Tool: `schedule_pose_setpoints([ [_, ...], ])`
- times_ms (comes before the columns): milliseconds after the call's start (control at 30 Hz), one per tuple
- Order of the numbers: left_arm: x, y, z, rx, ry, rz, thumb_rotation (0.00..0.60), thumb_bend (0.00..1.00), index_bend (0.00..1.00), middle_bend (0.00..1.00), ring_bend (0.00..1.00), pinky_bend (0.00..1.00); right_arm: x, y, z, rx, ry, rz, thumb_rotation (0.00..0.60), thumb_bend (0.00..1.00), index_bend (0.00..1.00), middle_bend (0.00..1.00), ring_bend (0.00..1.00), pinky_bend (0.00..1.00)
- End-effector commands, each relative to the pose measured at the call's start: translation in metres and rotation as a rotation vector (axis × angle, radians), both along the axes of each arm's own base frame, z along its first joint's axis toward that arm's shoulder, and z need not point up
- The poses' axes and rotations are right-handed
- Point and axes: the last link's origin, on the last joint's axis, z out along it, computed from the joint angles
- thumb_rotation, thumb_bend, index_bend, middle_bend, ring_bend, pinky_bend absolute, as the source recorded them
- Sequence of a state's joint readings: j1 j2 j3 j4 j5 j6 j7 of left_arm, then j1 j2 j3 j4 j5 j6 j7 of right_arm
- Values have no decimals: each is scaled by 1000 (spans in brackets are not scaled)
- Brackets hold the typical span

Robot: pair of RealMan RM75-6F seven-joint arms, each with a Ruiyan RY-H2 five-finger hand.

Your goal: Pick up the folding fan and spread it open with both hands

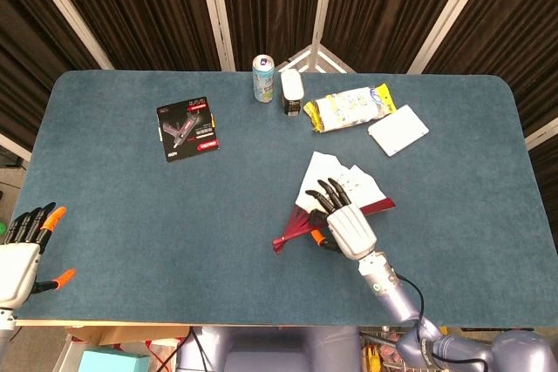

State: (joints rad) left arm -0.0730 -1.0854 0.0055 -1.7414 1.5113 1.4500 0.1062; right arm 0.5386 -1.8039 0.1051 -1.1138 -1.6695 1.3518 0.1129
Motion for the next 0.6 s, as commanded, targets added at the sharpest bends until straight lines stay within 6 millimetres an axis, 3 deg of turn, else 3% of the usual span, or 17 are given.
schedule_pose_setpoints([
  [33,5,3,0,0,1,-16,600,0,0,0,0,0,16,-16,23,-49,-12,-6,600,544,683,221,34,0],
  [333,37,35,8,15,-1,-99,600,29,43,0,0,0,74,-45,69,-117,-74,-7,600,547,700,228,34,0],
  [600,77,76,0,10,1,-183,600,123,102,0,0,0,110,-58,88,-142,-85,-7,600,548,711,239,34,0],
])
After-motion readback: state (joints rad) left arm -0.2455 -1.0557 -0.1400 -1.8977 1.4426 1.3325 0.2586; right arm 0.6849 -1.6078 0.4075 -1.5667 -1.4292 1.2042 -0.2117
